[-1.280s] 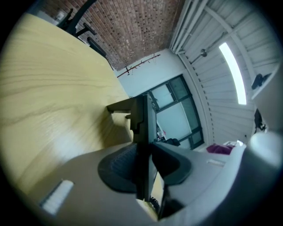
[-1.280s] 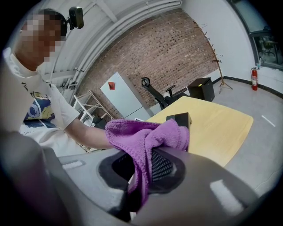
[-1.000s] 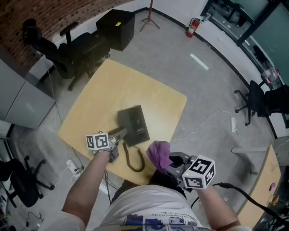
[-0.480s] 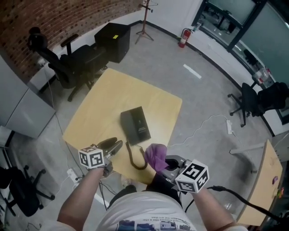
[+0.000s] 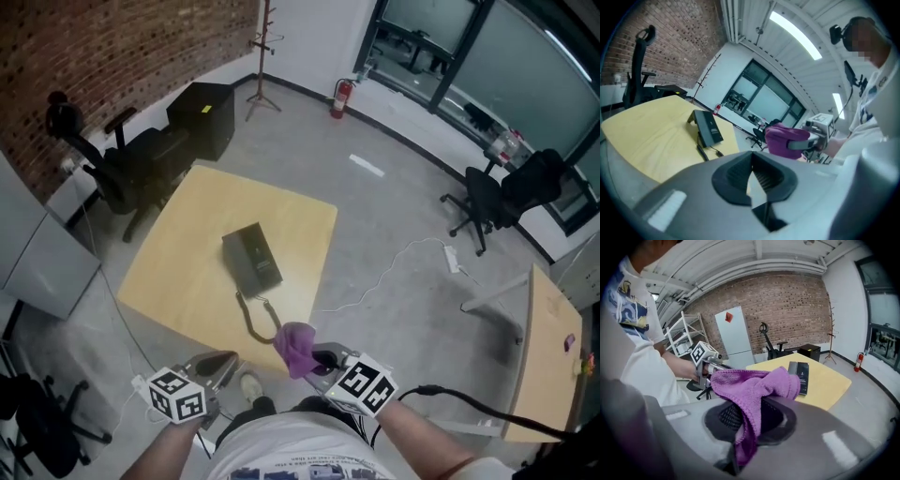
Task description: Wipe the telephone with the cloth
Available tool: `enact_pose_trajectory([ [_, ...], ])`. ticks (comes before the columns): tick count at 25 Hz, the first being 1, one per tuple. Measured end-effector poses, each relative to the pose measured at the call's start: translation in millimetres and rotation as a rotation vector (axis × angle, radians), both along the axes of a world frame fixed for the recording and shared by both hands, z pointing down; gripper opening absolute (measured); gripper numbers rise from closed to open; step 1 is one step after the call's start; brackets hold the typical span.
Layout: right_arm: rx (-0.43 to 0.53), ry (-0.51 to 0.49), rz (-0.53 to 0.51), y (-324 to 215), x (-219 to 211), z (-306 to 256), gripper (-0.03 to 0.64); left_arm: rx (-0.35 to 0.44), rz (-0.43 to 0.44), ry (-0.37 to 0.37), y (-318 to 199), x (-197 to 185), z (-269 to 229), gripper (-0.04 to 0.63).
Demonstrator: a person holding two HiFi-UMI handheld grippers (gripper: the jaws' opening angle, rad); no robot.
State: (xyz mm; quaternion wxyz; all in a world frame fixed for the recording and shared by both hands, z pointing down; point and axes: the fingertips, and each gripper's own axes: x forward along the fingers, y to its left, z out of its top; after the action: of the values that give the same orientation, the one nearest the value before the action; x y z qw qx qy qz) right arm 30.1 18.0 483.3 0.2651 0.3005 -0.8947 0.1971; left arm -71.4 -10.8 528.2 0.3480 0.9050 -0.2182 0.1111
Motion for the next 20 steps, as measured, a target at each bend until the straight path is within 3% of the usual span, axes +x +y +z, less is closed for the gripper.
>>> enact_pose_trajectory([
  [5, 0.048, -0.019, -0.036, 44, 3, -4, 0.044, 0.02, 0.069, -0.011, 63, 28, -20, 0.003],
  [14, 0.074, -0.1, -0.074, 135, 16, 1, 0.044, 0.051, -0.004, 0.03, 166, 49, -64, 0.003],
  [20, 0.09, -0.132, -0.058, 174, 16, -6, 0.044, 0.068, 0.008, -0.002, 200, 41, -74, 0.003],
])
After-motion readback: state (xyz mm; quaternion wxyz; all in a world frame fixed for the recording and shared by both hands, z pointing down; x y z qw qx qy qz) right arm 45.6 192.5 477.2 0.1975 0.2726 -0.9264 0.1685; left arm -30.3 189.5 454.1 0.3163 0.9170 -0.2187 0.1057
